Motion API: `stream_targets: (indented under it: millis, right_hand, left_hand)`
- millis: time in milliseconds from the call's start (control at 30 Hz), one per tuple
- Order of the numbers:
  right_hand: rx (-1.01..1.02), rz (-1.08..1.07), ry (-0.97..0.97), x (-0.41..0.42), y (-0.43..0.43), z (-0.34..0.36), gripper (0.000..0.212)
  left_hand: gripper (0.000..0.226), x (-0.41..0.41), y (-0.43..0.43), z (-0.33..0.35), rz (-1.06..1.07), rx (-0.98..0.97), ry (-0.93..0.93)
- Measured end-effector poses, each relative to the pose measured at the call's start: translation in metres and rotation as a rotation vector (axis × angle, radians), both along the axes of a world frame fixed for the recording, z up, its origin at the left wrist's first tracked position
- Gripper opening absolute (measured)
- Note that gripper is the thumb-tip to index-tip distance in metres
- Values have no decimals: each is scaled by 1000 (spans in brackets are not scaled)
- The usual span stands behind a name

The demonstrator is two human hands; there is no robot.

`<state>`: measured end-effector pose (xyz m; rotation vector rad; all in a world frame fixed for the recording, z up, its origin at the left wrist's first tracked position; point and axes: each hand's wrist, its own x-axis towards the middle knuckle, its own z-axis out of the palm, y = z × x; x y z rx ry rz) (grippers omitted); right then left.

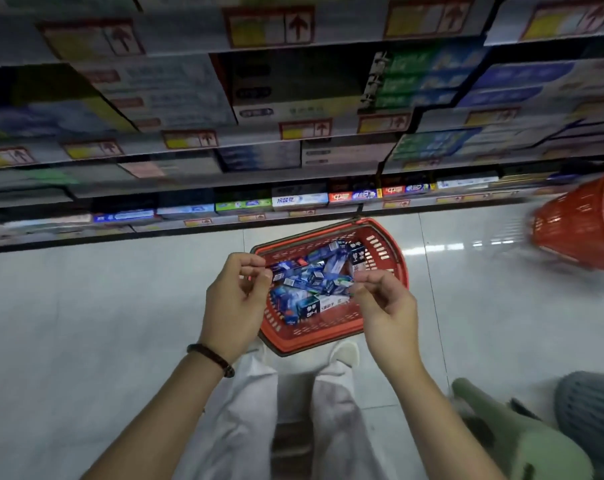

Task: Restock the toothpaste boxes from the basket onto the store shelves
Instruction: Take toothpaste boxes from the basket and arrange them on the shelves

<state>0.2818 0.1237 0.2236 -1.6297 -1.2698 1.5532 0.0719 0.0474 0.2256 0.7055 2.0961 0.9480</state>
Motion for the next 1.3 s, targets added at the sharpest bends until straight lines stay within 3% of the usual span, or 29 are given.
stream_targets:
  millis: [433,733,1100,1300]
  right_hand:
    - [-122,5,1,7,-41,-155,16]
    - [-200,-46,-23,8,-52,-242,18]
    - [-257,0,-26,17,-46,-306,11]
    - [-262,23,-9,22,-45,-328,12]
  left_hand:
    - [21,34,-21,-172,-38,-132,-29]
    - [14,39,-15,-287,88,-317,-134]
    - [19,29,32,-386,549,-431,-558]
    - [40,19,43,-426,672,-515,-625]
